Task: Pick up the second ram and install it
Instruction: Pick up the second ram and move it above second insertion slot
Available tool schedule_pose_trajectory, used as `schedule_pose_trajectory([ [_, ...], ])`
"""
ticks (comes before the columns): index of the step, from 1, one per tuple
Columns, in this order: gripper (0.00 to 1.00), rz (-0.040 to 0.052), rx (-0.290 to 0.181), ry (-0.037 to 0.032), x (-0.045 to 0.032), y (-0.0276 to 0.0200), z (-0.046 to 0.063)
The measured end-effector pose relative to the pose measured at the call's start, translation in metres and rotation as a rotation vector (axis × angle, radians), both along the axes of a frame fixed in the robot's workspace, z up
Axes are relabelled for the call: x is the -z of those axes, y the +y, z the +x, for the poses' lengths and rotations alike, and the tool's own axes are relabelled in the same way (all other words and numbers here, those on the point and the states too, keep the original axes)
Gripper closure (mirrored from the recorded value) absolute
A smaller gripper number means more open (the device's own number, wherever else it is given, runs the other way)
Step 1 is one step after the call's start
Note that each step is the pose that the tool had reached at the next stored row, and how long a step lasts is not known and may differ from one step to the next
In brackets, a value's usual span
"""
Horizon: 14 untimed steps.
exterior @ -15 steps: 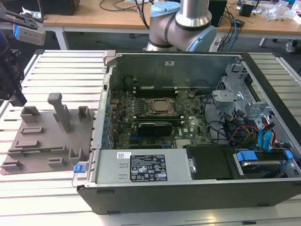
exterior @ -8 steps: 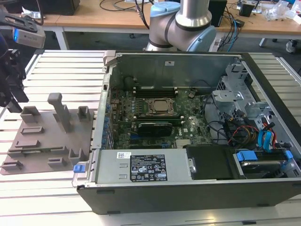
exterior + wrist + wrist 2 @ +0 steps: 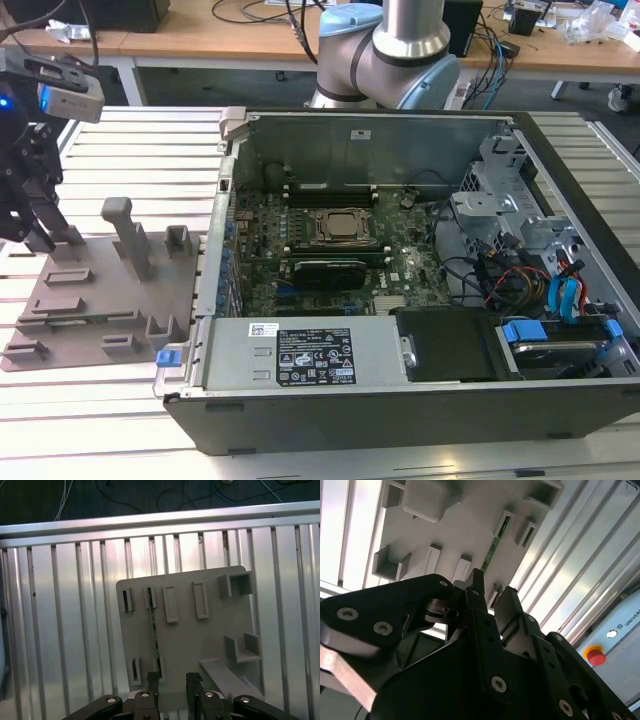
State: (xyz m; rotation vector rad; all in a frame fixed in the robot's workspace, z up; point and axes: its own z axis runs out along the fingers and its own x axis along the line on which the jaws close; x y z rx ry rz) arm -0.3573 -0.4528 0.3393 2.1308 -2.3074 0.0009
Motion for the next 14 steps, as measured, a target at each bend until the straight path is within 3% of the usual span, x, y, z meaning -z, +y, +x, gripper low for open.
schedule_pose_trajectory([
  [14,0.64,0.0000,0.000,0.0000,0.0163,0.0000,0.000],
])
